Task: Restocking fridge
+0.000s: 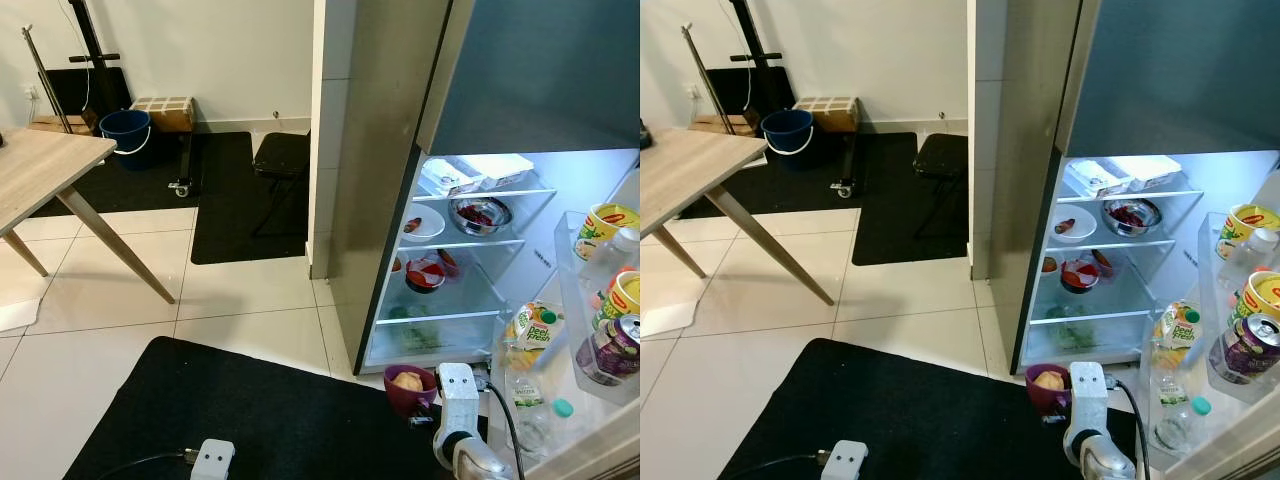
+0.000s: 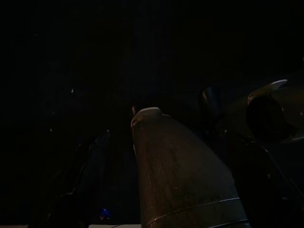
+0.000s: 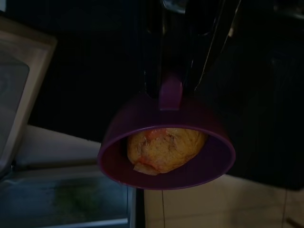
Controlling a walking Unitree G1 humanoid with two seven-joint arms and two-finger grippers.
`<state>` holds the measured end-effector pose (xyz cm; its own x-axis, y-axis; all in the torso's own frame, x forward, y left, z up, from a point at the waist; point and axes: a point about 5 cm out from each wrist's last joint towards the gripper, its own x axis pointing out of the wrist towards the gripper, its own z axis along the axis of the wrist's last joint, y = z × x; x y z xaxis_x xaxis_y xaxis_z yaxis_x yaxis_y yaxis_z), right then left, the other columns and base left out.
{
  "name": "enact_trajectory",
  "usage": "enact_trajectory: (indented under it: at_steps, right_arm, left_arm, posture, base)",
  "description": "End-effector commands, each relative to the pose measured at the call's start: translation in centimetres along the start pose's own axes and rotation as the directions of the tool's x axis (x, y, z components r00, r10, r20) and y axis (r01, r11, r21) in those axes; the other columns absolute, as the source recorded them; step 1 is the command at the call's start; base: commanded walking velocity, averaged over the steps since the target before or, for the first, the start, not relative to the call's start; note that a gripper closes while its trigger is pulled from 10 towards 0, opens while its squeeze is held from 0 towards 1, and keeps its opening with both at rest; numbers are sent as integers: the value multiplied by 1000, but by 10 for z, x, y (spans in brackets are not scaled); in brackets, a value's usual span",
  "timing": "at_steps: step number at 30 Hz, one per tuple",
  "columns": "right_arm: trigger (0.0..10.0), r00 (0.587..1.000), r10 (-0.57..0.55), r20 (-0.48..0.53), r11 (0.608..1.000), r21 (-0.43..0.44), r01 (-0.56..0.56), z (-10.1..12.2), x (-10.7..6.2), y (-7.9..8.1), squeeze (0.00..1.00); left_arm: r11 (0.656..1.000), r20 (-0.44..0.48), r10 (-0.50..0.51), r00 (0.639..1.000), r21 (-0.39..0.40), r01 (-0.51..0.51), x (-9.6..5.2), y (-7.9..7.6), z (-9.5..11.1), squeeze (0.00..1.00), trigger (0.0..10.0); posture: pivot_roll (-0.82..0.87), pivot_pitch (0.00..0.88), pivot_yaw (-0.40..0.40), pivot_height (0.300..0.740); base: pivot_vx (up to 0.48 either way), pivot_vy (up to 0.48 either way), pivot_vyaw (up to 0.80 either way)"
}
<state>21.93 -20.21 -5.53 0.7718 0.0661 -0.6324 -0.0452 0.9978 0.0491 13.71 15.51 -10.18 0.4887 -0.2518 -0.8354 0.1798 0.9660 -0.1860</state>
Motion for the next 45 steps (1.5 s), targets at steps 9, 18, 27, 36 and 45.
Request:
enact_trajectory:
  at_steps: [9,18,27,36,45]
  right_arm:
    - [10000,995,5,-99,1000,-16,-7,-30,-10,2,0]
    - [10000,991,6,-133,1000,-9,-7,-39,-14,2,0]
    - [10000,990,6,-144,1000,-10,-7,-42,-15,1,0]
    - [10000,991,8,-132,1000,-11,-9,-38,-14,1,0]
    - [10000,992,8,-125,1000,-8,-9,-36,-13,2,0]
  left_arm:
    - [1000,-19,-17,1000,2,17,1,-6,-3,0,10000]
    - [1000,-20,-17,1000,3,17,1,-5,-4,0,10000]
    - [1000,-21,-17,1000,6,17,1,-4,-4,0,10000]
    - [1000,-26,-13,1000,9,13,1,-4,-4,0,10000]
    - [1000,-18,-20,1000,7,20,1,-5,-2,0,10000]
  posture:
    - [3,0,-23,739]
    - [2,0,-22,739]
    - [4,0,-22,739]
    - [2,0,-23,739]
    - [1,0,-22,739]
  base:
    - [0,0,0]
    - [0,0,0]
    - [0,0,0]
    - [0,0,0]
    - [0,0,0]
